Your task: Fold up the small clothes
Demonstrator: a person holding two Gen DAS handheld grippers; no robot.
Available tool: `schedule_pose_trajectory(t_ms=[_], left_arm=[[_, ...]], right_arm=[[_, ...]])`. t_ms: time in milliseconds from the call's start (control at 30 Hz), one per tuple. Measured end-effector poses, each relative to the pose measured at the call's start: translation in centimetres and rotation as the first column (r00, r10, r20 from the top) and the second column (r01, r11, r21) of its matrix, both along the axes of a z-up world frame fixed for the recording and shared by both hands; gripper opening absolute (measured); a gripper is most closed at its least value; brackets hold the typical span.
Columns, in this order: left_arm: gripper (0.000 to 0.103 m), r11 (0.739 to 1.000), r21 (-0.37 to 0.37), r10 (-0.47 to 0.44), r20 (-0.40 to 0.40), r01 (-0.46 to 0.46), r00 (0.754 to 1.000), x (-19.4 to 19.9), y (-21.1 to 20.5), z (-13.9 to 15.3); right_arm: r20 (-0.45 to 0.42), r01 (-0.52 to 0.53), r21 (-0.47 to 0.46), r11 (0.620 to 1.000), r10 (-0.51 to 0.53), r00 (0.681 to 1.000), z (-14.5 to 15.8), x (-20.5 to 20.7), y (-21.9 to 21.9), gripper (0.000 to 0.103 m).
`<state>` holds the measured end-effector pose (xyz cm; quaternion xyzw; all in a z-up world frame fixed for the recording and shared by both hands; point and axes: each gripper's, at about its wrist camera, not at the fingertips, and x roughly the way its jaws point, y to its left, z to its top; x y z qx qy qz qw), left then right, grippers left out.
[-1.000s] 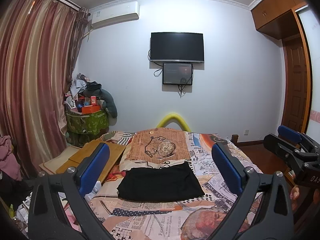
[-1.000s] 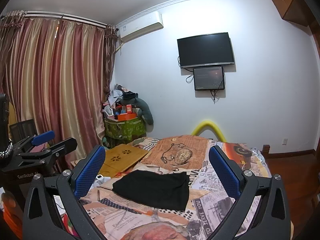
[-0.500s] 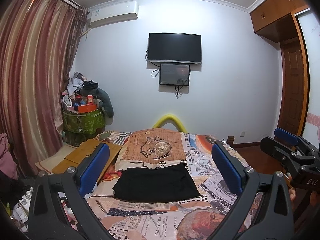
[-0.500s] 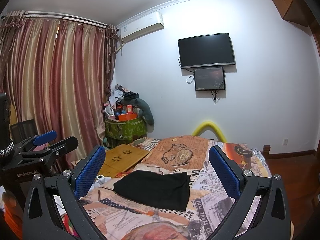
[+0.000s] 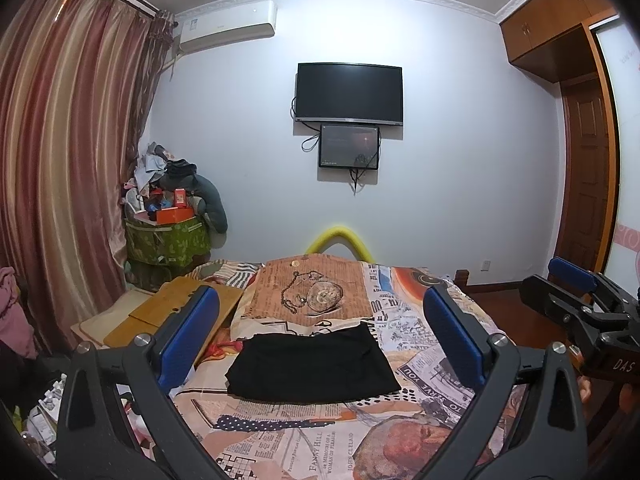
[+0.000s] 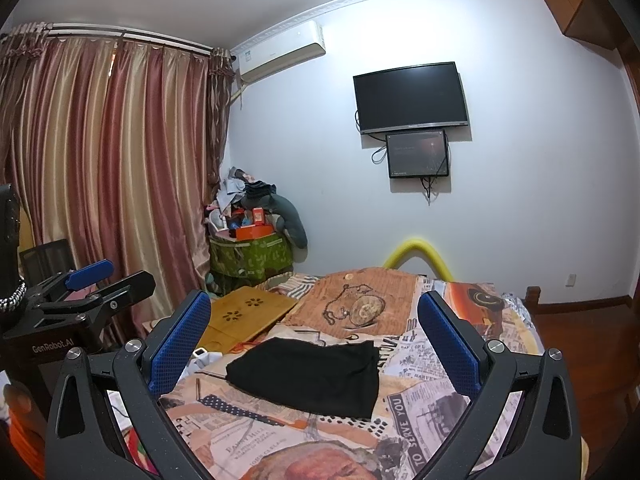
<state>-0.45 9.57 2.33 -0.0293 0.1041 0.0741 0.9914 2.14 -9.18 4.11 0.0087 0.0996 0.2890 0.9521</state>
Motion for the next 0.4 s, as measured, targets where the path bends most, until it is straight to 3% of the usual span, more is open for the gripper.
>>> schedule_pose_trajectory(t_ms=[400], left_arm=[[0.103,1.0,0.003,-0.019,-0.01,0.019,1.0,0.25,-0.01,-0.27]], right_arm=[[-0.011,-0.002,-0.001,1.0,0.002,1.0,-0.06,0.17,0.16,0.103]])
